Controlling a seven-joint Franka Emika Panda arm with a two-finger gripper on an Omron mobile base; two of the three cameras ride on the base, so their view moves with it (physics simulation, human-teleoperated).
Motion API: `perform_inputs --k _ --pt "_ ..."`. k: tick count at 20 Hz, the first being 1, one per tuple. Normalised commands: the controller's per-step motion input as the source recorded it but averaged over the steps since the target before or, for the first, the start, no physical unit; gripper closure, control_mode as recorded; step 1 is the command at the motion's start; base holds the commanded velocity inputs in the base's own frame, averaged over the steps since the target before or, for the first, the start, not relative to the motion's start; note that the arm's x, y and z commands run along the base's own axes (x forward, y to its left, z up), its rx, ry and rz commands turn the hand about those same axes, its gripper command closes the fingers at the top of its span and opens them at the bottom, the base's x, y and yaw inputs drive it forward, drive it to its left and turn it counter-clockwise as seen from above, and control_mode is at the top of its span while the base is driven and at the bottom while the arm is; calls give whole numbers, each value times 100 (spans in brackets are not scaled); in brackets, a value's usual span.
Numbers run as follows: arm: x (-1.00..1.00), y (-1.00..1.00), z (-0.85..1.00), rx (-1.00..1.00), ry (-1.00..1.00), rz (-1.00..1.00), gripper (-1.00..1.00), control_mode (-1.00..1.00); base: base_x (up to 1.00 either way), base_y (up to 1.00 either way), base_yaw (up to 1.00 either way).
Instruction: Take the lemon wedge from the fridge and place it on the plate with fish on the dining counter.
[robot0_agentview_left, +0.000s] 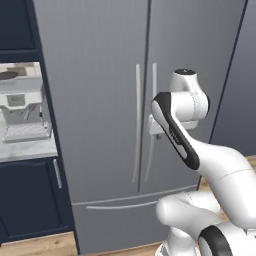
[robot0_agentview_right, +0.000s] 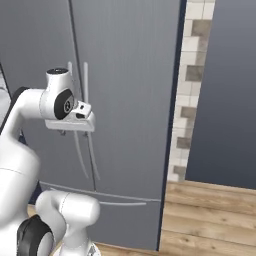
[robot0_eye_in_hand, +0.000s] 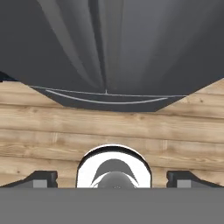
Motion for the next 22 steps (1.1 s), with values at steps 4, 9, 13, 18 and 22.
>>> perform_inputs --k 4,9,13,18,22 --pt "0 0 0 0 0 0 -100 100 -15 49 0" --pt "0 0 0 0 0 0 -100 100 -46 20 0" --pt "0 0 0 0 0 0 -100 100 -62 0 0" --pt "0 0 0 0 0 0 -100 100 -19 0 0" --pt "-1 -1 1 0 -3 0 -100 -100 0 0 0"
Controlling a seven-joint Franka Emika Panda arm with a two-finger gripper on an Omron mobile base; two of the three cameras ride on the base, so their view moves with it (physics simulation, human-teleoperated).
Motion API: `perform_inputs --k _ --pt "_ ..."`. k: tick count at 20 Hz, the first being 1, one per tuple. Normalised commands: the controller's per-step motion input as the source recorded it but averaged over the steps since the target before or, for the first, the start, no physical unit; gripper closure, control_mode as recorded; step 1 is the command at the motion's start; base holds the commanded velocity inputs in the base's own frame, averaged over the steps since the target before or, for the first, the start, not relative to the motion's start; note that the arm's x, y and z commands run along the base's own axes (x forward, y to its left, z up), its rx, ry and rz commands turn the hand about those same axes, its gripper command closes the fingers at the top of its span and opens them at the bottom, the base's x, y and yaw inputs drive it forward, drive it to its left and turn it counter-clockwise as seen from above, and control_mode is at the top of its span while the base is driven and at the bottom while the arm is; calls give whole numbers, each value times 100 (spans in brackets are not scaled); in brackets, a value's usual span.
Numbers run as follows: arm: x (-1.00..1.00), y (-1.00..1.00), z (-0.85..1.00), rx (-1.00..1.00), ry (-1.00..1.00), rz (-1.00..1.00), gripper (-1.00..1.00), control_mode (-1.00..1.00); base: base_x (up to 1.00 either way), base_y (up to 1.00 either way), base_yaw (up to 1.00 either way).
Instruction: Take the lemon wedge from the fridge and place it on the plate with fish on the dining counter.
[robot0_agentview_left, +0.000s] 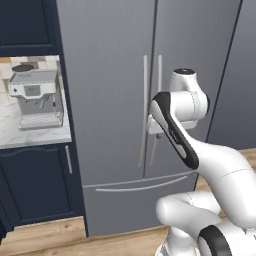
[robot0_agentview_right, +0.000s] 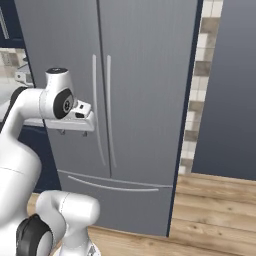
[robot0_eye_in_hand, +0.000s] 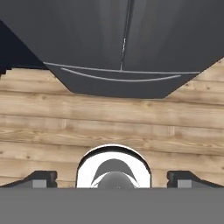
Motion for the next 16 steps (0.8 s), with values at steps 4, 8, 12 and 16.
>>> perform_inputs --k 4,8,12,16 --pt "-6 -2 9 0 -13 0 -100 -100 0 0 0" --pt "18 0 23 0 -28 1 -100 -100 0 0 0" --pt "54 2 25 0 -31 1 -100 -100 0 0 0" --pt "70 0 22 0 -28 0 -100 -100 0 0 0"
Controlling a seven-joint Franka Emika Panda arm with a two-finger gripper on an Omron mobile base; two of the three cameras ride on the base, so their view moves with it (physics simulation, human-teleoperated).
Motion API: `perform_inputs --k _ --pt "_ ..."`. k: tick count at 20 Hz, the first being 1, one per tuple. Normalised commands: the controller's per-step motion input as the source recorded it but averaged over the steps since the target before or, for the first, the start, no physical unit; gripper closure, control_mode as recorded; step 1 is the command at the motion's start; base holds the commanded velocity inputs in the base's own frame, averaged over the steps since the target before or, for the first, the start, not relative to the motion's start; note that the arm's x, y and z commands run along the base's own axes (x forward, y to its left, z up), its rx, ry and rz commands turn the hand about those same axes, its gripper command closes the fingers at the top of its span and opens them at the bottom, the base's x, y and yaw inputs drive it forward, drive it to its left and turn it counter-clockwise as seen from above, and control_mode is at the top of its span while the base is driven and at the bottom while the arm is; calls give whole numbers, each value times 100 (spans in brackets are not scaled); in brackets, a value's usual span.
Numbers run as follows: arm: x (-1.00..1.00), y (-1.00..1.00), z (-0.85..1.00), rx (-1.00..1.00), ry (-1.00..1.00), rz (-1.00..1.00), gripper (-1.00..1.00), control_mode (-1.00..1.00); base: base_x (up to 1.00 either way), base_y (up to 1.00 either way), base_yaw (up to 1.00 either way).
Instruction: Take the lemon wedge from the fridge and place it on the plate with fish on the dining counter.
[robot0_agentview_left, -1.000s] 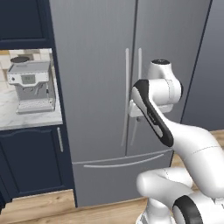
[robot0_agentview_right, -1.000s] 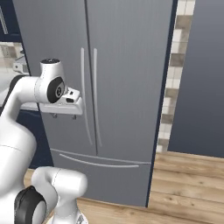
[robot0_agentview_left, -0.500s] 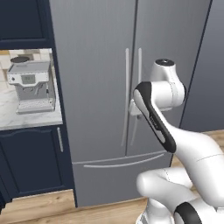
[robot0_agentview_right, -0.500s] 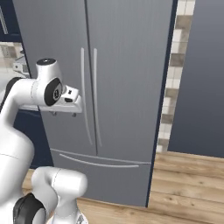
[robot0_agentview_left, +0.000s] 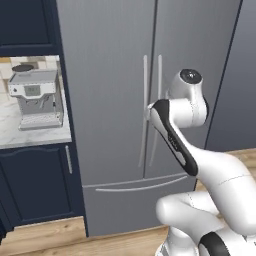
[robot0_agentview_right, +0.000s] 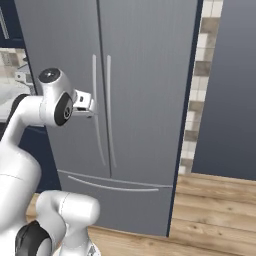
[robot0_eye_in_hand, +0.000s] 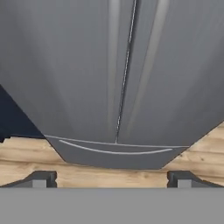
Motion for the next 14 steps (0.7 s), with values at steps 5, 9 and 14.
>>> perform_inputs --k 5,9,14 --pt "83 0 1 0 -4 0 -100 -100 0 0 0" --pt "81 13 0 0 0 0 -100 -100 0 0 0" --pt "73 19 -6 0 0 0 -100 -100 0 0 0"
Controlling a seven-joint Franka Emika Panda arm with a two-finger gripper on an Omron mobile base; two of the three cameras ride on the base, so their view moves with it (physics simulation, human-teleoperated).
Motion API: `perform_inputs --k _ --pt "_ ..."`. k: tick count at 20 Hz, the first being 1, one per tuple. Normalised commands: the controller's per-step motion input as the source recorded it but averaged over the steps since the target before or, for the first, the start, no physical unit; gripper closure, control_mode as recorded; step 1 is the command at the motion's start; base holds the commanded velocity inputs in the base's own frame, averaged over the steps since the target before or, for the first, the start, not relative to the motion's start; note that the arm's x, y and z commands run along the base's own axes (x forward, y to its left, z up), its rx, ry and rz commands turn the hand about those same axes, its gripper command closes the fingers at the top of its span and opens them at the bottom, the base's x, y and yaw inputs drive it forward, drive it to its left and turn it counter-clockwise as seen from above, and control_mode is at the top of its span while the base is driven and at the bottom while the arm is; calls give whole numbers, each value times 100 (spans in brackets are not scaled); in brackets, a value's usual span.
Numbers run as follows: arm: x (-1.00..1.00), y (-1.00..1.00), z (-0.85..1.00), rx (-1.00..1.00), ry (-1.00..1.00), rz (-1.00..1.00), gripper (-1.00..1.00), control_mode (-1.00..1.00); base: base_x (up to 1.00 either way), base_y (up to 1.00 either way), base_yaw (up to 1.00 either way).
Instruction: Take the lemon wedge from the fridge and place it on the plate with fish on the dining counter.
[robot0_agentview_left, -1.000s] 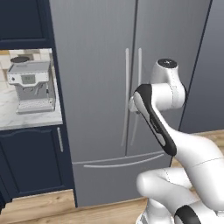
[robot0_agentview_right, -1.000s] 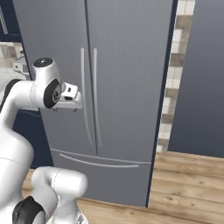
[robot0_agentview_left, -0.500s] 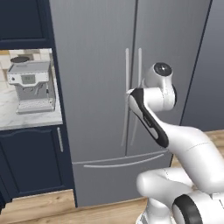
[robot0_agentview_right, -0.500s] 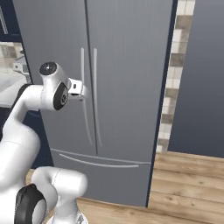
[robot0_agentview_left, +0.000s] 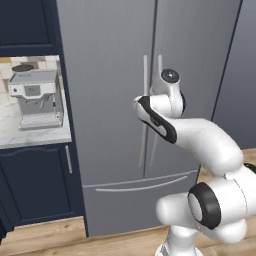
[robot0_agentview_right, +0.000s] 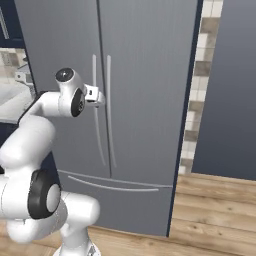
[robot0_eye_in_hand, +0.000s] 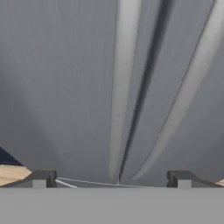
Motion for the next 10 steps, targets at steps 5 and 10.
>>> perform_inputs --k 5,10 --pt "46 1 -32 0 0 0 -100 -100 0 0 0" --pt "41 0 -32 0 0 0 -100 -100 0 0 0"
